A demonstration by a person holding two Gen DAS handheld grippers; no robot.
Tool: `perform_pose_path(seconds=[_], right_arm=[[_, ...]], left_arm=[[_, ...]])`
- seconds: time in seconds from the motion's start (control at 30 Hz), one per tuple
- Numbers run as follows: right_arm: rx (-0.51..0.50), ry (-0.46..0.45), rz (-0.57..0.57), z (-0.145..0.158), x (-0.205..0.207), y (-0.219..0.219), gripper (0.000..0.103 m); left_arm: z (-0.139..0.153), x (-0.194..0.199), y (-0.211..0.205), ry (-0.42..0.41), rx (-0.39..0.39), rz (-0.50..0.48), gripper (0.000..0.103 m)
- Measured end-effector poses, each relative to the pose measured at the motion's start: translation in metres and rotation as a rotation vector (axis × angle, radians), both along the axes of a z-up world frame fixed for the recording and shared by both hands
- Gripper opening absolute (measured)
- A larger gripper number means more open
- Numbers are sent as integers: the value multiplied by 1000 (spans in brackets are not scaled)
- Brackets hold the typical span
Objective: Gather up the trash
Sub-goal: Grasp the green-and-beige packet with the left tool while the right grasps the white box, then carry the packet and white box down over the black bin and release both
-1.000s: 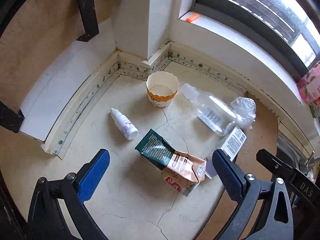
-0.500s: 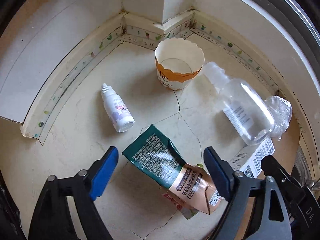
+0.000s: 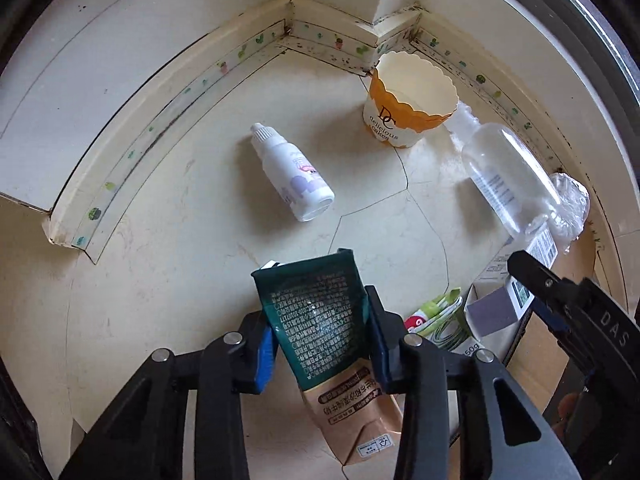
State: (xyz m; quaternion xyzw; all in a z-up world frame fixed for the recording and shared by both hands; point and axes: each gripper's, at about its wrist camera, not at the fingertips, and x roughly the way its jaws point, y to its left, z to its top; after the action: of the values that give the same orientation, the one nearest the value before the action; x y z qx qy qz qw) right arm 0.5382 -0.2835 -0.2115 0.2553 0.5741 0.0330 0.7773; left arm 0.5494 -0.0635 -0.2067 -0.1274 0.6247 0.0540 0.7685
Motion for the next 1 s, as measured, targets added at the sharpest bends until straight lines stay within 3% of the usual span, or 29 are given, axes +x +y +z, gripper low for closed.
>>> perform_pose_path(seconds=[0.33, 0.5, 0.63, 0.8, 1.0], right_arm=[[-113, 29, -6, -4, 8, 24, 52], [-75, 11, -4, -1, -2, 24, 42], [-27, -34, -12, 16, -17, 16, 40], [20, -96, -4, 45, -51, 8, 40], [61, -153, 27, 74, -122, 9, 40]], left_arm=[[27, -25, 0, -39, 52, -61, 37], [36, -39, 5, -48, 61, -102, 37], [50, -62, 6, -69, 73, -143, 37], [69, -92, 4, -109, 80, -197, 37], [97, -153, 13, -177, 81, -270, 37]])
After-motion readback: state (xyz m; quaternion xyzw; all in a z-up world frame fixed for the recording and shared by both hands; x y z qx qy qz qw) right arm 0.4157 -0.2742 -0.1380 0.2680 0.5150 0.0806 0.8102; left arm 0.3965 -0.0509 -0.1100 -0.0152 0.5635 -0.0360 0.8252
